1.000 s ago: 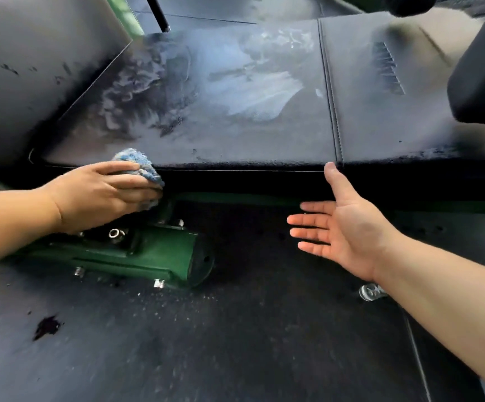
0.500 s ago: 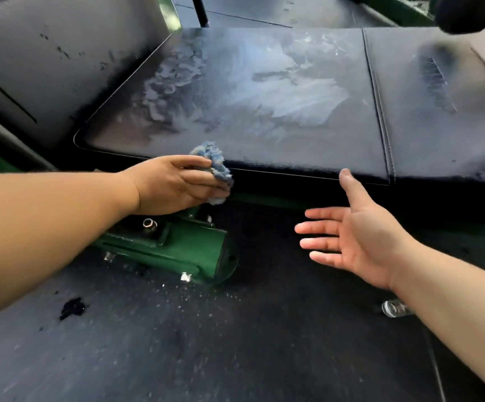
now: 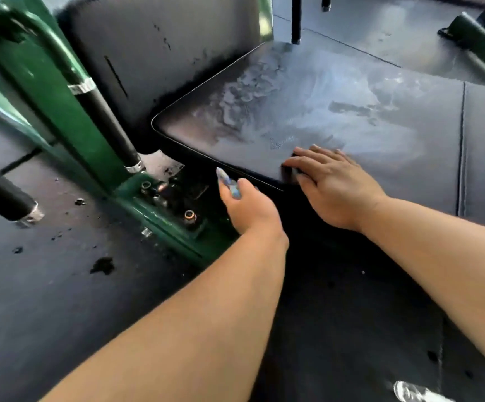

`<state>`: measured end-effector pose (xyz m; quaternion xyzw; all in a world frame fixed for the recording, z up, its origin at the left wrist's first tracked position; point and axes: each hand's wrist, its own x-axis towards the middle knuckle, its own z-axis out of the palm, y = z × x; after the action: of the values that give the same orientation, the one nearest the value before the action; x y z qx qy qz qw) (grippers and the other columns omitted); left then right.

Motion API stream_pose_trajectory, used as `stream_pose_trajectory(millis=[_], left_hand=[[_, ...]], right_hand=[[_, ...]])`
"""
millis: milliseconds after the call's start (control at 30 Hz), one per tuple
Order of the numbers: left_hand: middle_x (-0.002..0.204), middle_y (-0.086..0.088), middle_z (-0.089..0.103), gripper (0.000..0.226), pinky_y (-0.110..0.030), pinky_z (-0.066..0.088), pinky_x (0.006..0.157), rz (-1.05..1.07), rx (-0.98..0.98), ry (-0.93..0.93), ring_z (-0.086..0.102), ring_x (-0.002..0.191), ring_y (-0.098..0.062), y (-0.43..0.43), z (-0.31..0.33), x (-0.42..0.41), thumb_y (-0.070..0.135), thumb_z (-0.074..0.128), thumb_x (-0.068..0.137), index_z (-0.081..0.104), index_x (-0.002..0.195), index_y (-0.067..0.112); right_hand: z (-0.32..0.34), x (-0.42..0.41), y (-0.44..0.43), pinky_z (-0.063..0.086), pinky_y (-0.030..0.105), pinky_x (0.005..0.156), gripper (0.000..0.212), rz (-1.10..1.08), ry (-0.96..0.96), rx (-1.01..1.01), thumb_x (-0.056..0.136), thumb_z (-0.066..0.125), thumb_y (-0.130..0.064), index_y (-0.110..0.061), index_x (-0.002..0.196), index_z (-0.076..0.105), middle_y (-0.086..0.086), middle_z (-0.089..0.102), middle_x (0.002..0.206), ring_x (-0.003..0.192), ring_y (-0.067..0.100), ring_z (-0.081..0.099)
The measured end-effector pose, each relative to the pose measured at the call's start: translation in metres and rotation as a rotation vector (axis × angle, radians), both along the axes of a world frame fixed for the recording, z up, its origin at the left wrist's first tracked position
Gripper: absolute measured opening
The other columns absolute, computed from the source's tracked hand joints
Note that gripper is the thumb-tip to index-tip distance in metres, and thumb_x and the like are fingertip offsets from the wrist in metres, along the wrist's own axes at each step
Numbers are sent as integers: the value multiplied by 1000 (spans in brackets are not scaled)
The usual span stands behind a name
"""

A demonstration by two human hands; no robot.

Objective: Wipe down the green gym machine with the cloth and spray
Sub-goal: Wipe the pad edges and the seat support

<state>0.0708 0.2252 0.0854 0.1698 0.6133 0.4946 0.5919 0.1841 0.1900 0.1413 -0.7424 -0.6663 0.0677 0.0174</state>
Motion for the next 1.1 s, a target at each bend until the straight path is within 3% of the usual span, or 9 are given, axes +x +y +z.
stream_pose_trajectory(millis=[67,133,234,334,500,600,734,1001,1101], left_hand=[[136,5,53,50,-7,35,90,-70,13,-17,56,116,-14,-26,9,20,21,46,99,35,147,31],[142,5,49,51,-21,35,107,-200,44,-62,51,123,-8,-64,13,30,23,49,99,33,147,35],[147,0,44,47,-15,29,107,-106,120,121,42,133,-8,-59,20,33,18,46,100,38,146,23],[146,-11,46,46,-27,30,106,40,72,313,42,134,-24,11,8,14,16,43,100,40,146,15],[135,-11,56,43,-37,39,104,180,-29,212,53,121,-29,54,-5,3,18,41,98,48,140,18],[150,-8,39,48,-23,28,111,20,105,180,41,134,-20,-5,8,27,20,43,100,36,147,17],[158,-7,20,54,1,13,99,-139,151,230,19,145,-14,-31,16,33,13,40,102,21,152,15],[147,-12,41,52,-31,29,107,-34,64,435,40,133,-29,104,-6,-38,15,36,101,25,152,16],[146,-11,42,54,-32,31,107,-75,79,431,43,131,-28,102,-5,-41,17,38,100,25,152,20]], right_hand=[[-4,2,4,3,35,121,44,5,11,-37,102,33,-36,-44,146,33,-18,19,159,149,9,10],[-6,3,1,0,34,121,46,41,10,-58,102,31,-40,-46,148,27,-20,15,159,149,6,6],[-3,4,3,-3,34,121,47,81,24,-97,102,29,-40,-47,149,23,-21,12,159,149,5,3],[-5,0,4,-2,36,122,47,69,15,-68,103,26,-40,-46,149,21,-22,10,159,149,6,2],[-7,5,2,-3,36,122,48,80,-6,-87,103,21,-42,-47,150,17,-23,7,159,149,6,-1],[-6,3,3,-2,37,122,48,71,-23,-99,102,22,-41,-48,150,16,-23,7,159,149,6,-1],[1,0,3,-3,35,121,48,82,-11,-142,102,25,-40,-48,149,18,-23,8,159,148,4,-1],[-2,-27,86,-6,37,121,48,270,22,-207,105,24,-33,-40,152,19,-17,7,161,149,10,-1],[-16,-54,125,-1,40,121,48,284,33,-176,105,24,-33,-40,152,18,-14,8,162,150,13,0]])
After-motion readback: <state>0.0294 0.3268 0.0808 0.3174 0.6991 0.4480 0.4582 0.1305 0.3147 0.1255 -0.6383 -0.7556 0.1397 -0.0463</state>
